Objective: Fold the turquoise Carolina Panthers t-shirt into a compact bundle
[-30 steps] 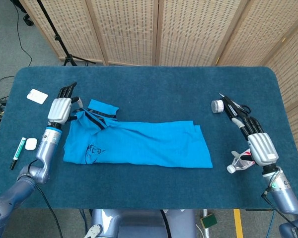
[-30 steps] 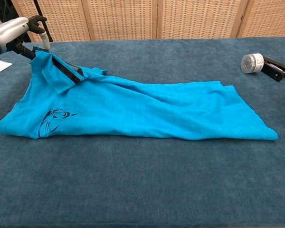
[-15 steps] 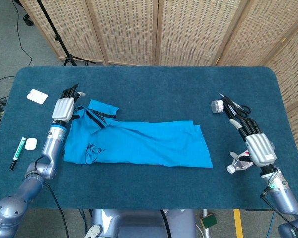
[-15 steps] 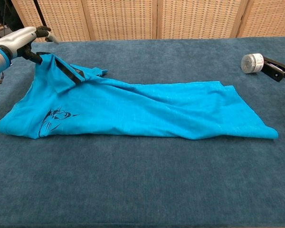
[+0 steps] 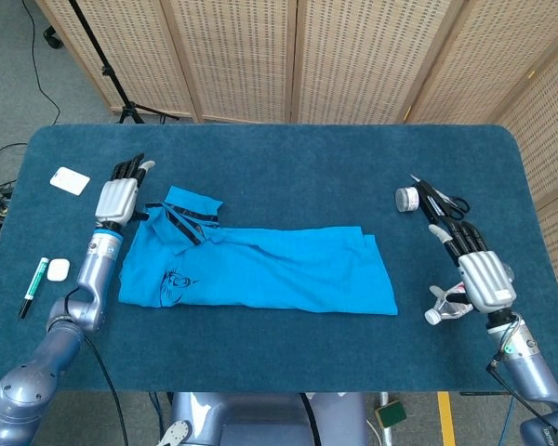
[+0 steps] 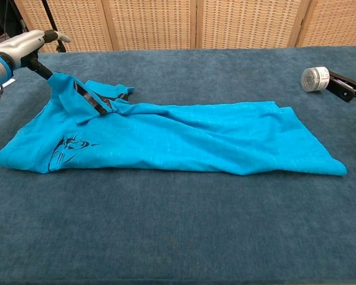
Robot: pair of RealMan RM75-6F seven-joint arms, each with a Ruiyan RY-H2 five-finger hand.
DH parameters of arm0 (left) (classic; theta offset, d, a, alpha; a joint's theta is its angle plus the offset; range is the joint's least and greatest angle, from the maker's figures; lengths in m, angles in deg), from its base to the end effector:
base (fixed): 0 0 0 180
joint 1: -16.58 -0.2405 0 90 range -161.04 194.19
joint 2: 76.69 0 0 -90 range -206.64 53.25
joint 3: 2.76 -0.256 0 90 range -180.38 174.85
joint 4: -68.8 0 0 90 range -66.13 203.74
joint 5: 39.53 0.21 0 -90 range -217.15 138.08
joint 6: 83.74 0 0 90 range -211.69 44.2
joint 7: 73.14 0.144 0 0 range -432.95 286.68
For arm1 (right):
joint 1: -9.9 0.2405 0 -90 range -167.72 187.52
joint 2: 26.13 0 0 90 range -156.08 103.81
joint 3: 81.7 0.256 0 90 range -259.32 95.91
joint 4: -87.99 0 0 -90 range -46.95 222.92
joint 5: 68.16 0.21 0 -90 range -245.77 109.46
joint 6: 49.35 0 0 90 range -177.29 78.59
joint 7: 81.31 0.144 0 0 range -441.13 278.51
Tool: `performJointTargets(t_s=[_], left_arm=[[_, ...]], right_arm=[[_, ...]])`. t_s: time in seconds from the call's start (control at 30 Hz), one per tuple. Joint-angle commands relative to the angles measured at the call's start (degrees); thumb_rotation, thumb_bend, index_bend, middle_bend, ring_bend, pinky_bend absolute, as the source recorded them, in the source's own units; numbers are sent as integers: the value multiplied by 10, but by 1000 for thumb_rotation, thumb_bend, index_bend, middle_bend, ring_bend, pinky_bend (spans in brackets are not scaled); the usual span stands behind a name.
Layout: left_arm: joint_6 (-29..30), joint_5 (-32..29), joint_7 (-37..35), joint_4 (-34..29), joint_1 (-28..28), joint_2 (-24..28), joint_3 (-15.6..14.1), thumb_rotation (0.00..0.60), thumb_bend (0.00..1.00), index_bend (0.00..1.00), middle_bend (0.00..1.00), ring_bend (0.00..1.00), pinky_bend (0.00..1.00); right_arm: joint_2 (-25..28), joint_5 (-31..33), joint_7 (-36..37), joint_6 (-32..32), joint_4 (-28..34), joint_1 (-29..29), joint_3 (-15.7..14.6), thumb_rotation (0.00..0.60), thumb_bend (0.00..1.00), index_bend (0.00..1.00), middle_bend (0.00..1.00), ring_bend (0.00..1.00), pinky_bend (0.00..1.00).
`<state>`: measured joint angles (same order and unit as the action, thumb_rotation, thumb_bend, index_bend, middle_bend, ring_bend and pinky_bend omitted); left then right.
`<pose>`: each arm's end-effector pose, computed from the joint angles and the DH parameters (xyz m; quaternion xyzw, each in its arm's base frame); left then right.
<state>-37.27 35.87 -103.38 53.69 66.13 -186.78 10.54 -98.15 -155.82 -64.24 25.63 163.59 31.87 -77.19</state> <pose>-0.2508 0.4652 0.0191 -0.6004 -0.4330 -0.4205 0.5246 -0.2909 -0.2869 0.1248 0.6451 -0.3825 0.4598 0.4756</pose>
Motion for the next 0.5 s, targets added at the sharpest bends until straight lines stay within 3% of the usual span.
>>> performJointTargets(t_s=[0.03, 0.2, 0.5], left_arm=[[4, -13, 6, 4, 1, -2, 13, 600, 32, 0, 0, 0, 0], [-3, -37, 19, 7, 11, -2, 36, 600, 0, 0, 0, 0, 0], [29, -43, 9, -3, 10, 11, 46, 600, 0, 0, 0, 0, 0]], right_arm=[[0, 0, -1, -2, 1, 0, 0, 600, 105, 0, 0, 0, 0], [0, -1, -5, -3, 2, 0, 0, 600, 105, 0, 0, 0, 0], [2, -2, -5, -1, 5, -2, 2, 600, 108, 10, 0, 0, 0]])
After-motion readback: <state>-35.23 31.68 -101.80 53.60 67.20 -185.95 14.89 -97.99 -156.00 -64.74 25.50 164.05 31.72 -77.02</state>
